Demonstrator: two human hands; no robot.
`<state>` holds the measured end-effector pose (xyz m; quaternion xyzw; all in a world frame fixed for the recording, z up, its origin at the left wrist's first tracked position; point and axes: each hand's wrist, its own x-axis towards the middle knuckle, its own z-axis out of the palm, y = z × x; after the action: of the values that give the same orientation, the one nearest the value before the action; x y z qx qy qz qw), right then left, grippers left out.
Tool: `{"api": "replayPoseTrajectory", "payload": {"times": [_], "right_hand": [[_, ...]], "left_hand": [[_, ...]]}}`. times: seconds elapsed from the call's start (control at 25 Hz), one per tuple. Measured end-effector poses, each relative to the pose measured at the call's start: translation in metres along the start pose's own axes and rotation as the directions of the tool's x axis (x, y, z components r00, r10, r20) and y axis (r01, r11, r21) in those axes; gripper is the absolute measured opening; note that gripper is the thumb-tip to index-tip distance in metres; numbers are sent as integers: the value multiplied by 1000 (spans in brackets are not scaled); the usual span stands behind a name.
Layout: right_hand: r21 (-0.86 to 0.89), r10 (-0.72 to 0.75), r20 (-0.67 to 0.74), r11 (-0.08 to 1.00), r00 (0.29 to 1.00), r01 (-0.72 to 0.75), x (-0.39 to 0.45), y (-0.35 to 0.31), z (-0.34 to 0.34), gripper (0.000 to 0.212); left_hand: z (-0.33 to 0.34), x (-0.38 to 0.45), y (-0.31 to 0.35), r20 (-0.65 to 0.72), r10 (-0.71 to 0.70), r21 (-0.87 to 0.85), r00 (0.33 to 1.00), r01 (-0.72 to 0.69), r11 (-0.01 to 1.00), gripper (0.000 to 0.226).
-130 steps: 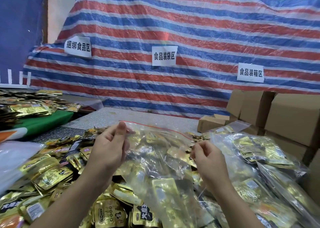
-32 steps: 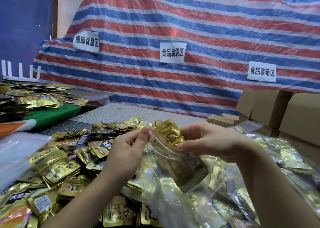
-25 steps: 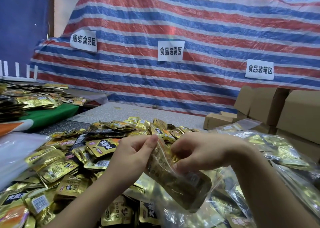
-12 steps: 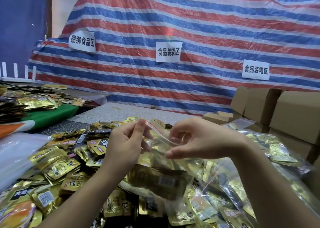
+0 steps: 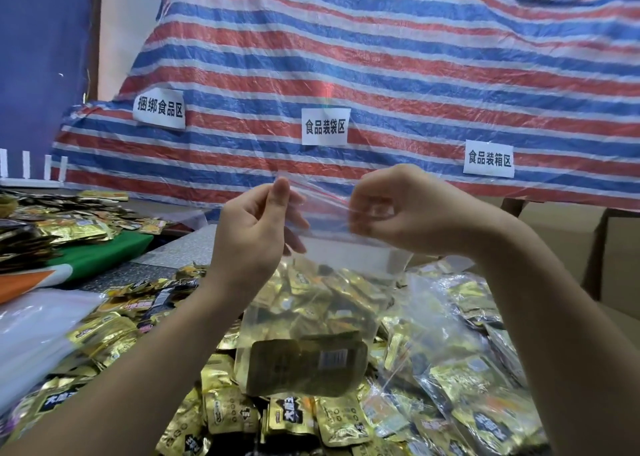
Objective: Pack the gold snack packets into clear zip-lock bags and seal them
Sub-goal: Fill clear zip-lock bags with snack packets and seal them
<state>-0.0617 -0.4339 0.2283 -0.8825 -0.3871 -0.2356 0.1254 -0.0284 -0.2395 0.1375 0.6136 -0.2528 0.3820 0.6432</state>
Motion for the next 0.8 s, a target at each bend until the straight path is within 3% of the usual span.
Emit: {"api": "replayPoseTrajectory", "payload": {"times": [0.08,0.24,0.44,0.56,0.64,0.68,0.76,0.8], "right_hand": [[17,-9,-15,1000,1000,9,3,0,-5,8],[200,-31,-39,979,999,38,6,7,6,13],[180,8,6,984,1000,-9,10,30,43,12],[297,30,-50,955,998,-14,10,43,61,4],[480,160,-157,875,974,-66,13,59,71,18],[612,282,-180,782,942,-116,16,68,77,24],[783,504,-114,576,856,-235,20,86,92,31],[769,570,-72,555,819,-318,21,95,104,30]], "left_hand": [[0,3,2,-14,-13,-1,1000,13,1000,38],[-3,-2,-9,-37,-95,-47,995,93,995,38],[-7,-17,-39,-52,-199,-25,979,197,980,40],[-13,-22,-54,-51,-197,-29,979,195,980,40],[-17,-24,-61,-48,-210,-55,977,207,977,40],[-19,-25,-65,-48,-227,-70,973,223,972,39],[-22,-29,-72,-55,-287,-99,956,281,955,38],[-23,-32,-76,-60,-323,-117,945,314,942,37]]}}
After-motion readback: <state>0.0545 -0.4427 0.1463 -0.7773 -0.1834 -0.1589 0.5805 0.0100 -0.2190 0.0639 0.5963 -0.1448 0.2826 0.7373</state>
